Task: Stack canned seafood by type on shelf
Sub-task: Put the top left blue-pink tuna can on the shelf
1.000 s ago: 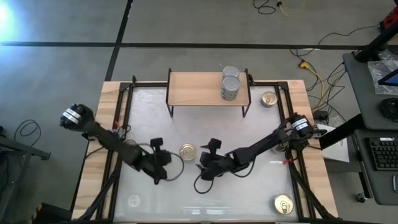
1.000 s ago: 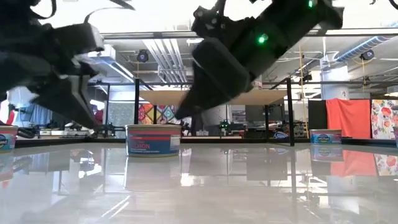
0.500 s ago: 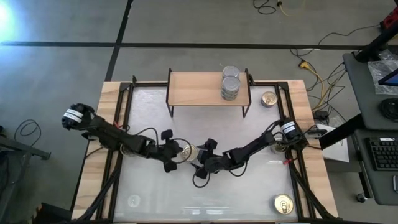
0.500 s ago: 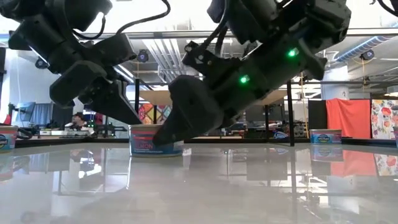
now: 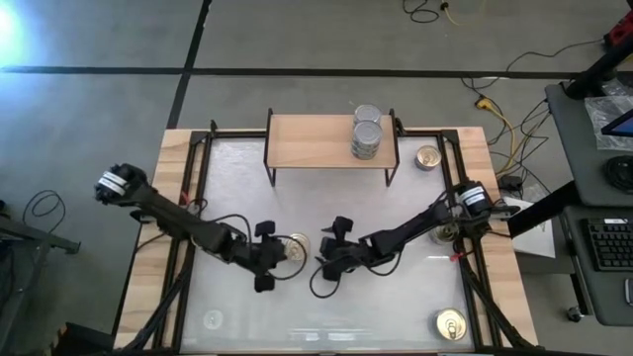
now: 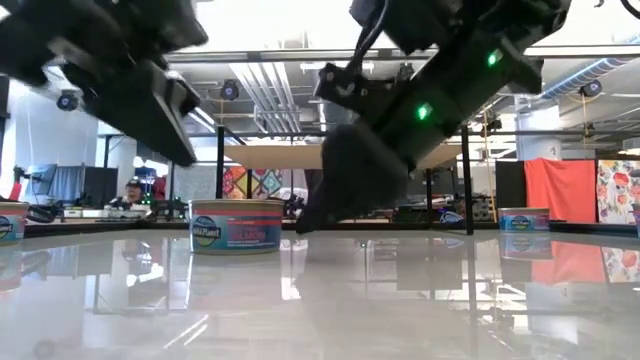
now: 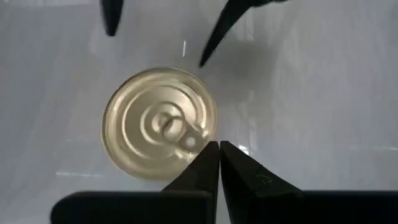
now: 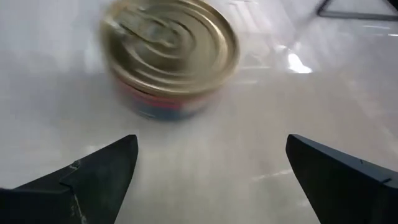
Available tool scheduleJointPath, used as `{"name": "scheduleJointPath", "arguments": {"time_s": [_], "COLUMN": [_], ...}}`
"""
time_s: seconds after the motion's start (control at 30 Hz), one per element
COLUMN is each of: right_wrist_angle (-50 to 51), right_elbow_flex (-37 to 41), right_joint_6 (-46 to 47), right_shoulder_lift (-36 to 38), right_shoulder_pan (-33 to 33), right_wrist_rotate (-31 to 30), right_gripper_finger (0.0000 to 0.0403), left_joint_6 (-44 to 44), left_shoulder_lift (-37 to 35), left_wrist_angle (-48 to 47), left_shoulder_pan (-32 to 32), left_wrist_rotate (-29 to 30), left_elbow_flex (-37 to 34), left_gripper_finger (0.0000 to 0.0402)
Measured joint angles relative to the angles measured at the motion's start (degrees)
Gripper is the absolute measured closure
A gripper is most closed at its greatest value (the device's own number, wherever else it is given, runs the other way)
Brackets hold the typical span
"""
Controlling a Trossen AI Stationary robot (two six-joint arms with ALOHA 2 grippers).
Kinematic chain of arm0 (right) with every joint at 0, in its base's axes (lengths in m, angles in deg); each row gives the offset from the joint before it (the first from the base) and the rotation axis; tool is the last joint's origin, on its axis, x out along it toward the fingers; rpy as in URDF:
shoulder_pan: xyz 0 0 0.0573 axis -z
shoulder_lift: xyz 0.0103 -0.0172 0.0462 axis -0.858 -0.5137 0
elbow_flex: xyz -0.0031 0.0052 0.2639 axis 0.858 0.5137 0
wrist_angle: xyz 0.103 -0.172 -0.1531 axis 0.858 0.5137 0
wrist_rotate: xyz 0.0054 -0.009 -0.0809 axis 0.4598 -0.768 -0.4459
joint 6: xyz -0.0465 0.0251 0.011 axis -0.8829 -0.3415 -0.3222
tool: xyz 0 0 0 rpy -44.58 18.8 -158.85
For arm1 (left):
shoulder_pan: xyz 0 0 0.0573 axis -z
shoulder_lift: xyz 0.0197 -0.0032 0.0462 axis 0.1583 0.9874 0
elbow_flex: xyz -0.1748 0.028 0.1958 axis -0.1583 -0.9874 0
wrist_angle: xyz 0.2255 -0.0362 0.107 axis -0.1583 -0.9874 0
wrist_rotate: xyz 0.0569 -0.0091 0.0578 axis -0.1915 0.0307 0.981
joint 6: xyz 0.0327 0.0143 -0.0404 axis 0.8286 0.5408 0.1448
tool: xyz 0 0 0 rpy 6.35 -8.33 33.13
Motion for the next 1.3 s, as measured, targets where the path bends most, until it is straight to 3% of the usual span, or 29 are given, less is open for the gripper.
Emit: {"name": "scheduleJointPath", "arguments": {"time_s": [0.13, 0.3, 0.57, 0.73, 0.93, 1.3], "right_wrist_angle": [-2.0, -6.4, -9.9, -9.5, -9.5, -8.7], "right_elbow_flex": [0.8, 1.5, 1.5, 1.5, 1.5, 1.5], "right_joint_6": [-1.5, -0.4, -2.3, -0.8, 0.3, -0.1], "right_shoulder_lift": [1.3, 0.8, -0.5, -0.7, -0.7, -0.7], "right_shoulder_pan": [-0.9, -2.2, -1.8, 0.0, 0.9, 1.5], "right_wrist_rotate": [4.1, 4.5, 4.7, 12.8, 14.6, 14.7], "right_gripper_finger": [0.0003, 0.0003, 0.0003, 0.0003, 0.0003, 0.0003], "left_joint_6": [-5.6, -12.3, -11.0, -10.6, -16.6, -14.6], "left_shoulder_lift": [-3.6, -10.3, -12.4, -12.9, -17.0, -15.1], "left_wrist_angle": [-8.4, -19.4, -14.1, -14.3, -11.2, -2.0], "left_shoulder_pan": [3.5, 7.3, 7.0, 6.9, 6.2, 4.6], "left_wrist_rotate": [2.2, 12.5, 13.6, 14.9, 13.6, 11.9], "left_elbow_flex": [1.9, 0.0, -3.5, -6.6, -12.8, -15.7], "left_gripper_finger": [0.0402, 0.0402, 0.0402, 0.0389, 0.032, 0.0114]}}
